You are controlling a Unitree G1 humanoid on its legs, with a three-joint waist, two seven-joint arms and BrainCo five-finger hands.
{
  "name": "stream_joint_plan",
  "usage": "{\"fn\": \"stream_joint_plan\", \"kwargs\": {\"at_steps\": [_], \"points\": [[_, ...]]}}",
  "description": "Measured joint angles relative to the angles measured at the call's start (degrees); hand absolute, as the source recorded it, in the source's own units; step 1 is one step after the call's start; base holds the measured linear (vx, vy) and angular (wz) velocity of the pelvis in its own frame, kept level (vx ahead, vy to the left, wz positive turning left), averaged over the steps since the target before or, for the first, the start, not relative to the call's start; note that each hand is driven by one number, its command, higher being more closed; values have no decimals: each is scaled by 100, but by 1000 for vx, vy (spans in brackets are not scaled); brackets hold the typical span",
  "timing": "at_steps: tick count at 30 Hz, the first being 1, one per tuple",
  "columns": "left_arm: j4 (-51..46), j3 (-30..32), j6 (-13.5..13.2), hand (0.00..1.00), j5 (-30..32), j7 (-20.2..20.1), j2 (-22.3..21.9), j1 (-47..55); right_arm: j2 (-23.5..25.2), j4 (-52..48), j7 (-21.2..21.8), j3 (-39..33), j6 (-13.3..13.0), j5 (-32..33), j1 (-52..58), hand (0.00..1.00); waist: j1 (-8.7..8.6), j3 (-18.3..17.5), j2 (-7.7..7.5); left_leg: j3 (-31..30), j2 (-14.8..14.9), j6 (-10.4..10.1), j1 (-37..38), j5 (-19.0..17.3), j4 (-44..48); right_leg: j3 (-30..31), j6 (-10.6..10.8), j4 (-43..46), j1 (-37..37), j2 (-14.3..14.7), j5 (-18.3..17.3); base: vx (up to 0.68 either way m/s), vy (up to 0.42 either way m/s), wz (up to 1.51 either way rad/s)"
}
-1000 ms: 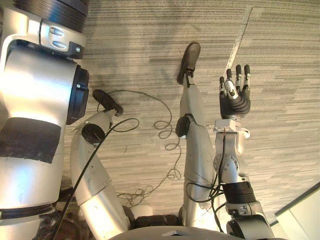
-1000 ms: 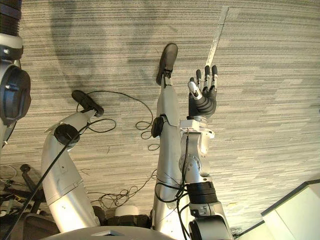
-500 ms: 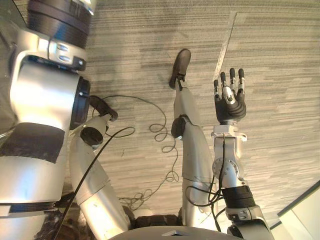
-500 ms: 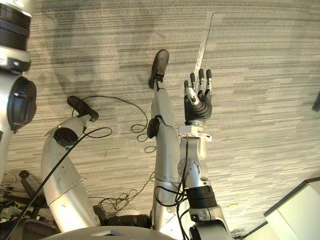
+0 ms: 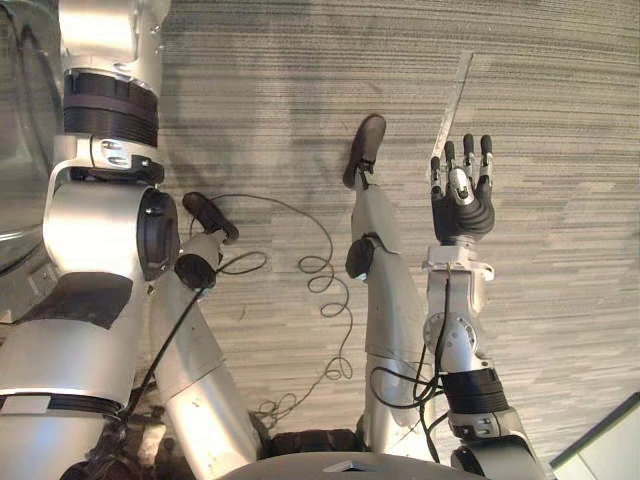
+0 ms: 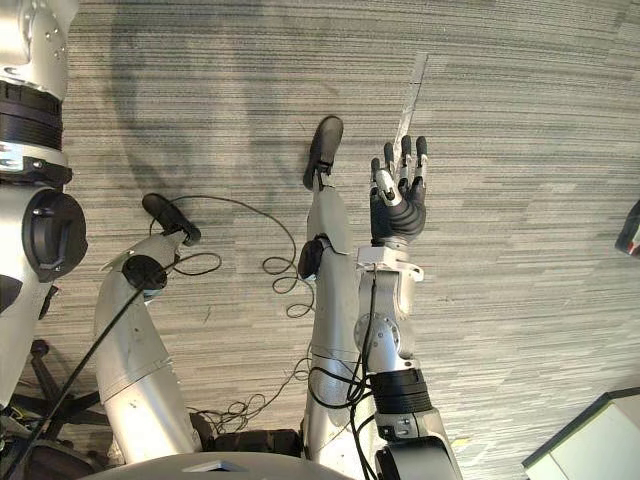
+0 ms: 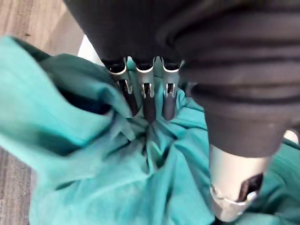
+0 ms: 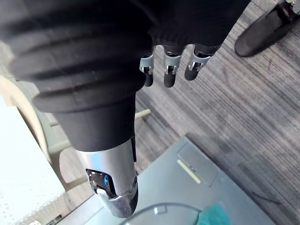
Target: Pick up the laundry basket with both hands and put the clothes into the washing machine.
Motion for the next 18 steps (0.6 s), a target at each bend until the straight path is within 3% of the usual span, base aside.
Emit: {"fn": "stream_joint_plan", "kwargs": {"at_steps": [4, 7, 8, 12, 18], "points": [[-300, 76, -172, 0, -523, 128, -9, 279, 4, 114, -1, 50, -16, 8, -1, 0, 2, -1, 2, -11, -6, 22, 7, 38, 1, 4, -2, 52, 6, -16, -2, -60, -30, 4], [-1588, 61, -810, 0, -929, 576, -14, 1197, 23, 187, -18, 232, -108, 7, -1, 0, 15, -2, 4, -19, -48, 13, 88, 77, -40, 8, -51, 217, 2, -73, -91, -62, -29, 12], [-2008, 66, -1175, 0, -1170, 662, -13, 1634, 89, 184, -42, 238, -213, -5, -8, 0, 41, -4, 7, -9, -108, -4, 155, 141, -144, 15, -55, 277, 1, -112, -164, -66, -43, 18], [-2637, 1, -1506, 0, -1453, 687, 18, 2130, 165, 191, -129, 278, -301, -17, -32, 0, 176, -4, 7, 3, -158, -92, 207, 271, -385, -27, -59, 261, -4, -131, -243, -67, -61, 17], [-3511, -13, -1899, 0, -1880, 689, 95, 2715, 163, 200, -131, 459, -298, -61, -69, 0, 184, -4, 7, -28, -196, -113, 216, 475, -608, -81, -95, 187, -16, -122, -215, -58, -70, 3]]}}
